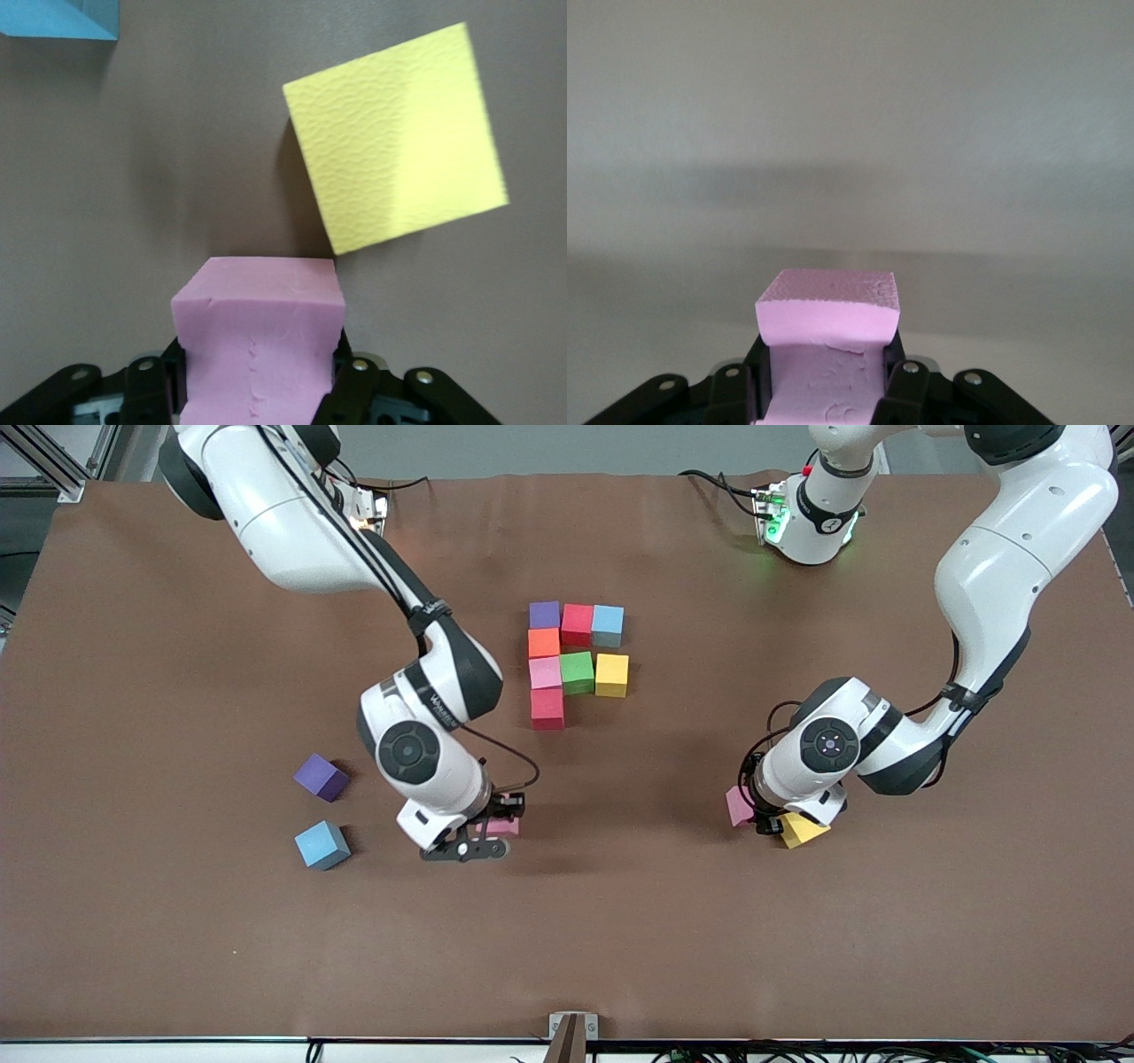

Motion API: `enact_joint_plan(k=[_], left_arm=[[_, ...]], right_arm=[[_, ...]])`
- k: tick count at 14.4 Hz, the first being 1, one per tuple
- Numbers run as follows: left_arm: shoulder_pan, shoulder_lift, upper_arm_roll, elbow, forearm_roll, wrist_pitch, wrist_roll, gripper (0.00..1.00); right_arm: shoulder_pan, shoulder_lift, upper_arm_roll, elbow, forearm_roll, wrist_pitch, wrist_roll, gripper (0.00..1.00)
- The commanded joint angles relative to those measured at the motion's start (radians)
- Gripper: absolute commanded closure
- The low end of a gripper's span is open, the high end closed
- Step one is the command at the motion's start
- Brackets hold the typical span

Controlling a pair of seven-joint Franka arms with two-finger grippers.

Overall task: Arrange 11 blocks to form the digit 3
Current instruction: 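Close both grippers on their pink cubes, then carry the pink cube with the right gripper below the column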

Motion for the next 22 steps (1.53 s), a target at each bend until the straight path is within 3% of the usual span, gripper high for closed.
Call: enact_joint_plan(k=[1, 8, 22], left_arm=[[-0.014, -0.024, -0.026, 0.043, 0.005, -0.072, 0.005, 0.79], [-0.036, -0.028, -0.082, 0.076, 0.001, -0.082, 0.005, 0.79], [-0.077, -0.025, -0.115, 0.14, 0.003, -0.123, 0.005, 0.79]], right_arm=[[0.03, -0.116, -0.001, -0.256, -0.014, 0.129, 0.064, 0.97], [0.15, -0.132, -0.027, -0.364, -0.122, 0.196, 0.294, 0.97], [0.203, -0.126, -0.027, -0.375, -0.139, 0.242, 0.357, 0.97]])
